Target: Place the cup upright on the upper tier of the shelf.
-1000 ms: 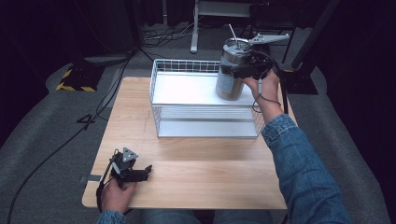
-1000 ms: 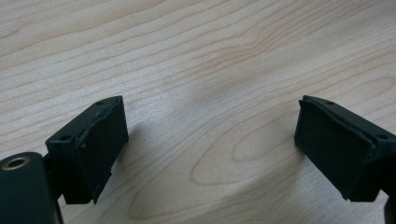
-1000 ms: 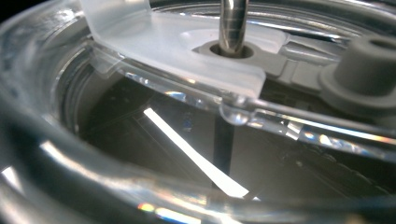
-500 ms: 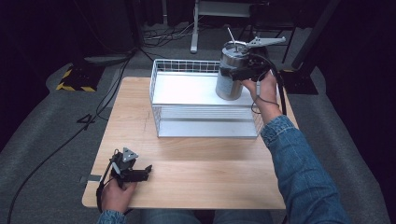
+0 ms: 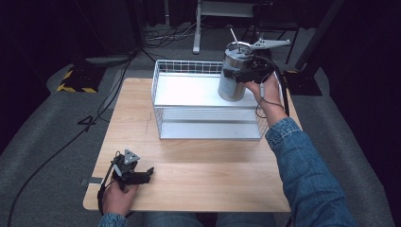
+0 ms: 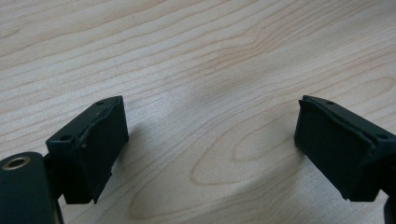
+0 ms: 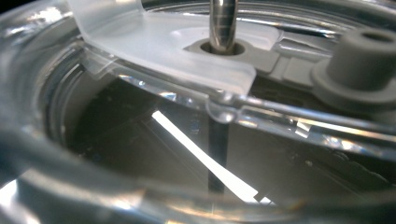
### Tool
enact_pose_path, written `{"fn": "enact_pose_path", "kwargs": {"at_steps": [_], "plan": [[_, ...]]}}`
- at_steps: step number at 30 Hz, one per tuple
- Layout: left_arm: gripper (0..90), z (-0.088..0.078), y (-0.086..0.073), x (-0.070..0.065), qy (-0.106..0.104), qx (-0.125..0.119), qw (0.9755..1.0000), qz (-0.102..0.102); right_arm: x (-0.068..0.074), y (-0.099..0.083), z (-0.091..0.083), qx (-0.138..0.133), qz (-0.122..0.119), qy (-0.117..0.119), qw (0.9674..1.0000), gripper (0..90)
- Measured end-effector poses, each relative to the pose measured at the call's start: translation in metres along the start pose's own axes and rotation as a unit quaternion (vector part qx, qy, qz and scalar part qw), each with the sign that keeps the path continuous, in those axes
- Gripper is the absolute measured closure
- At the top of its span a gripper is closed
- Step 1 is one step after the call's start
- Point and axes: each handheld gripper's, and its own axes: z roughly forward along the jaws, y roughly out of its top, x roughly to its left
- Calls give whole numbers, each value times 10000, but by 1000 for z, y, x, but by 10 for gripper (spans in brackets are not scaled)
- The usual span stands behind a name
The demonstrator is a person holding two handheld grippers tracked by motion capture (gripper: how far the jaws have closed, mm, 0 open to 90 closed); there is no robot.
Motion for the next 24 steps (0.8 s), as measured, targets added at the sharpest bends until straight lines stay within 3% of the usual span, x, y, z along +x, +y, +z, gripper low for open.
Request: {"fn": "enact_pose_path", "kwargs": {"at_steps": [5, 16, 24], "plan": [[102, 0, 0, 0, -2, -3, 10000, 3, 2, 1, -8, -177, 0, -46, 9998, 0], [103, -1, -1, 0, 1, -13, 10000, 0, 3, -1, -32, -72, -95, -121, 9999, 0], [103, -1, -1, 0, 0, -7, 10000, -11, 11, -4, -53, -189, -93, -41, 9998, 0]]}}
